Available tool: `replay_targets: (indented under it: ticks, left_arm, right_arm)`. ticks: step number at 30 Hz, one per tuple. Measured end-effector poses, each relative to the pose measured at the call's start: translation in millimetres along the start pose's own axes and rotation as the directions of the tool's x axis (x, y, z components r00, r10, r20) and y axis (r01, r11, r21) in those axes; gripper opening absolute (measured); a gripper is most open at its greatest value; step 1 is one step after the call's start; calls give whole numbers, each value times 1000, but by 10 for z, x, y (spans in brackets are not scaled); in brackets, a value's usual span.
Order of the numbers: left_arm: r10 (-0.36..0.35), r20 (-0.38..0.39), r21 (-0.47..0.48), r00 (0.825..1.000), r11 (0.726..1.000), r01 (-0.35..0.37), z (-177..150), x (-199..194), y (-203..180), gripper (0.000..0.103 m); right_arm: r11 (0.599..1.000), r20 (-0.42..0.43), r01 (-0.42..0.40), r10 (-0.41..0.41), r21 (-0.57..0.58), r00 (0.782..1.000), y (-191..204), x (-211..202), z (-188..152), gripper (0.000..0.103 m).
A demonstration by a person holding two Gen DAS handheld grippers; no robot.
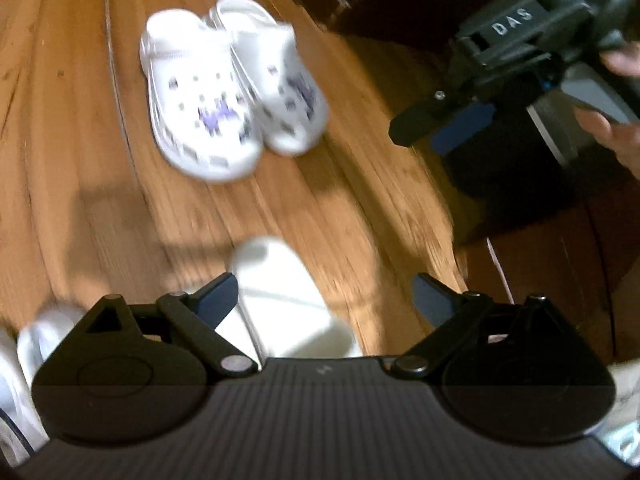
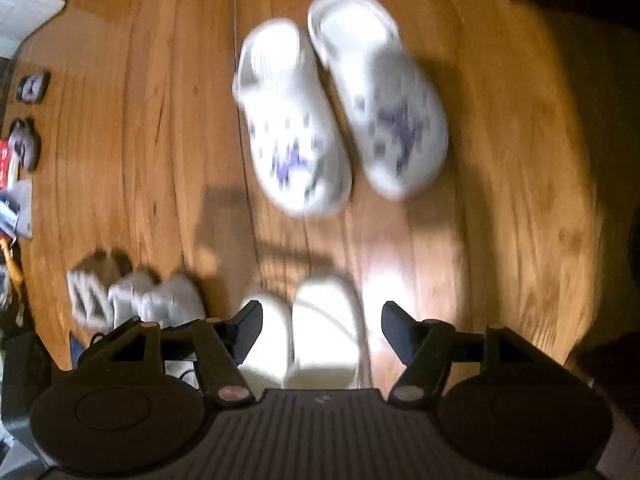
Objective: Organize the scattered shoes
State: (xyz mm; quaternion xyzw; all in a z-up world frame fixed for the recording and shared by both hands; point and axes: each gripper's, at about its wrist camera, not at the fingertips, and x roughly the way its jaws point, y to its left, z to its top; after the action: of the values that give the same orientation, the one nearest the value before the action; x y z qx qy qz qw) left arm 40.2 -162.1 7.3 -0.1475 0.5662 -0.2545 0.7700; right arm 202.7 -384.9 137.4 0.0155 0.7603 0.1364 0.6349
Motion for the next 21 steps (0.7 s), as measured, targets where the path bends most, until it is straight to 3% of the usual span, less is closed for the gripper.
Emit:
replay_targets:
  ticks: [5, 11, 16, 21]
  left_arm:
    - [67, -96, -19, 993, 997, -69, -395, 149, -36, 101]
    - [77, -107, 1, 991, 997, -77, -694, 219, -96, 101]
    - [110, -113, -10, 987, 994, -111, -843, 225, 23, 101]
    - [162, -113, 58, 980, 986, -156, -946, 118, 149, 101]
  right_arm:
    - [1000, -116, 10, -13, -27, 993, 91, 358, -336, 68]
    - [997, -198, 61, -71, -55, 978, 373, 759, -523, 69]
    - [992, -210, 76, -95, -100, 973, 628, 873, -589, 74]
    - [992, -226, 52, -77, -111, 971, 786, 968, -651, 75]
